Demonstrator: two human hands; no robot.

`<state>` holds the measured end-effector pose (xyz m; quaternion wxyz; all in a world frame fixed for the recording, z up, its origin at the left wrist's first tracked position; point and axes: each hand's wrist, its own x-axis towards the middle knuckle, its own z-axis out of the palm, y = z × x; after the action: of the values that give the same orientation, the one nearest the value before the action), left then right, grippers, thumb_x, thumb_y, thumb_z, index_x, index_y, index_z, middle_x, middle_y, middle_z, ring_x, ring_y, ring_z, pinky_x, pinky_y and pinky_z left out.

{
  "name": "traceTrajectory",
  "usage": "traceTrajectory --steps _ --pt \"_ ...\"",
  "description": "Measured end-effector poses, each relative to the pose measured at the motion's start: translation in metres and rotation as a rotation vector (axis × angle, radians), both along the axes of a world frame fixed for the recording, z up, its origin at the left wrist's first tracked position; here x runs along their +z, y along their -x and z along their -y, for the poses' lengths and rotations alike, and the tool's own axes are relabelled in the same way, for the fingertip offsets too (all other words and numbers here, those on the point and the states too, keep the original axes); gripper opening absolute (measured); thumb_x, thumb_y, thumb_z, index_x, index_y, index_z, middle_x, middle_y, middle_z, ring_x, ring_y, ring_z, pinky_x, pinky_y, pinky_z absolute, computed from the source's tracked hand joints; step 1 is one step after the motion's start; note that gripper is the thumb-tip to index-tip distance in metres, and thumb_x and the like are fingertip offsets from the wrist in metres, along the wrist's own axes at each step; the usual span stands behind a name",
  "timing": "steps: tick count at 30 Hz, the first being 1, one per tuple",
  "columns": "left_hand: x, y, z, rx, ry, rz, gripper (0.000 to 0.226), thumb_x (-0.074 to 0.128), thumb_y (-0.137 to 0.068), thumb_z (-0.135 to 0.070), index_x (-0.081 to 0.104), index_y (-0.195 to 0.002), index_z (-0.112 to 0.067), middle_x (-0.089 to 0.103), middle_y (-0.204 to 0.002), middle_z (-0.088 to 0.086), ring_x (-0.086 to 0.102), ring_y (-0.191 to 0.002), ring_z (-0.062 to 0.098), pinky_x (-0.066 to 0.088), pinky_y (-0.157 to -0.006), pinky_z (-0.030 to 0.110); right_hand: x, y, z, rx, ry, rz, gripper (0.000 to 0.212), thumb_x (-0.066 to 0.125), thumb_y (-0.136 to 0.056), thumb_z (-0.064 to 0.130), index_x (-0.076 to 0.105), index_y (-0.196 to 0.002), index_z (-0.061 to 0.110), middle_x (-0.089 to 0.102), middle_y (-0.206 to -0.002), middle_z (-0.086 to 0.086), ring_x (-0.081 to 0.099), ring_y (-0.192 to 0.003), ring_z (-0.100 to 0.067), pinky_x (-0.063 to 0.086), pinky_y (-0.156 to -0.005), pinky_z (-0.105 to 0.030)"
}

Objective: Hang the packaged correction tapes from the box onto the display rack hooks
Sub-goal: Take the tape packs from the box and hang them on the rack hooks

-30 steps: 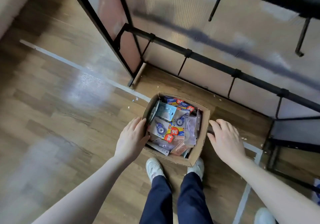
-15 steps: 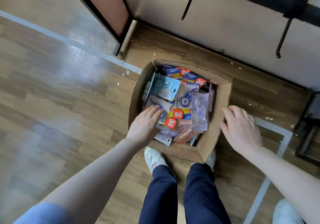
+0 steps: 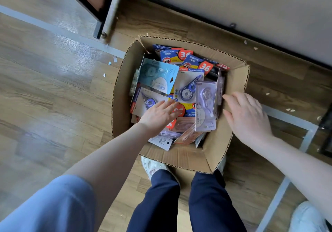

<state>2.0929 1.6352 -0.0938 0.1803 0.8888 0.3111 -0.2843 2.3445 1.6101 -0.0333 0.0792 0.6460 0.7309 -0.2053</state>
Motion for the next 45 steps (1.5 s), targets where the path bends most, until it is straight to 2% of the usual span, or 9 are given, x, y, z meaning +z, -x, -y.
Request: traceTrajectory --steps 8,11,15,22,28,34,37,41,45 --pt "-0.011 -0.011 -0.01 -0.089 -0.112 0.002 0.061 0.061 -0.083 -0.01 0.037 -0.138 -0.019 0.021 -0.151 0.016 0.029 -0.134 0.036 0.023 -0.111 0.043 -0.018 -0.003 -0.012 0.031 -0.152 -0.035 0.03 0.064 -0.08 0.005 0.06 -0.11 0.001 0.059 -0.104 -0.018 0.057 -0.092 -0.038 0.047 -0.08 -0.045" --pt "-0.014 -0.013 -0.012 -0.05 -0.159 -0.006 0.071 0.084 -0.049 -0.011 0.058 -0.114 -0.025 0.052 -0.125 0.016 0.056 -0.097 0.033 0.049 -0.079 0.038 -0.022 -0.002 -0.015 0.049 -0.147 -0.025 0.03 0.064 -0.08 0.004 0.06 -0.11 0.001 0.059 -0.105 -0.018 0.057 -0.091 -0.037 0.046 -0.078 -0.045" --pt "-0.017 -0.017 -0.014 0.009 -0.19 0.033 0.073 0.08 -0.048 -0.012 0.052 -0.115 -0.025 0.058 -0.109 0.011 0.056 -0.081 0.027 0.047 -0.068 0.032 -0.028 -0.002 -0.019 0.094 -0.156 -0.002 0.031 0.065 -0.077 0.003 0.061 -0.108 0.002 0.059 -0.099 -0.016 0.056 -0.085 -0.036 0.043 -0.074 -0.041" --pt "-0.007 -0.008 -0.016 0.049 -0.313 0.178 0.03 0.057 -0.071 -0.006 0.045 -0.097 -0.013 0.057 -0.085 0.009 0.053 -0.068 0.025 0.041 -0.059 0.033 -0.035 -0.001 -0.028 0.125 -0.094 -0.023 0.032 0.066 -0.077 0.002 0.059 -0.108 0.002 0.057 -0.1 -0.016 0.055 -0.092 -0.036 0.045 -0.082 -0.043" --pt "0.005 -0.002 -0.01 0.141 -0.19 0.123 0.044 0.082 -0.052 -0.008 0.052 -0.085 -0.011 0.056 -0.067 0.005 0.053 -0.056 0.024 0.038 -0.05 0.028 -0.035 -0.001 -0.029 0.14 0.002 -0.019 0.036 0.064 -0.079 0.003 0.057 -0.114 0.003 0.057 -0.102 -0.016 0.056 -0.093 -0.037 0.047 -0.081 -0.045" --pt "0.017 0.001 -0.015 0.109 -0.018 -0.003 0.018 0.078 -0.068 -0.015 0.069 -0.084 -0.014 0.061 -0.082 0.008 0.059 -0.075 0.026 0.039 -0.056 0.029 -0.025 -0.001 -0.026 0.154 0.11 -0.021 0.043 0.056 -0.088 0.01 0.048 -0.13 0.008 0.052 -0.121 -0.013 0.051 -0.111 -0.033 0.042 -0.093 -0.045" --pt "0.016 0.008 -0.013 0.096 0.041 -0.03 0.022 0.051 -0.089 -0.011 0.059 -0.109 -0.013 0.051 -0.108 0.01 0.05 -0.099 0.028 0.037 -0.07 0.034 -0.02 -0.001 -0.027 0.151 0.155 -0.019 0.045 0.05 -0.092 0.015 0.04 -0.136 0.012 0.046 -0.129 -0.009 0.045 -0.119 -0.029 0.037 -0.1 -0.043" --pt "0.027 0.023 -0.018 0.263 0.043 0.137 0.012 0.052 -0.086 -0.011 0.062 -0.092 -0.008 0.054 -0.093 0.012 0.055 -0.087 0.033 0.046 -0.06 0.038 -0.013 0.001 -0.026 0.152 0.208 0.01 0.044 0.046 -0.094 0.019 0.037 -0.136 0.016 0.042 -0.131 -0.006 0.043 -0.12 -0.027 0.038 -0.099 -0.041" --pt "0.041 0.03 -0.027 0.327 0.067 0.189 0.03 0.041 -0.085 -0.028 0.061 -0.094 -0.007 0.059 -0.094 0.01 0.06 -0.08 0.034 0.042 -0.056 0.034 -0.01 0.006 -0.027 0.191 0.22 0.028 0.039 0.046 -0.093 0.016 0.04 -0.132 0.016 0.044 -0.126 -0.008 0.045 -0.115 -0.028 0.04 -0.094 -0.041"
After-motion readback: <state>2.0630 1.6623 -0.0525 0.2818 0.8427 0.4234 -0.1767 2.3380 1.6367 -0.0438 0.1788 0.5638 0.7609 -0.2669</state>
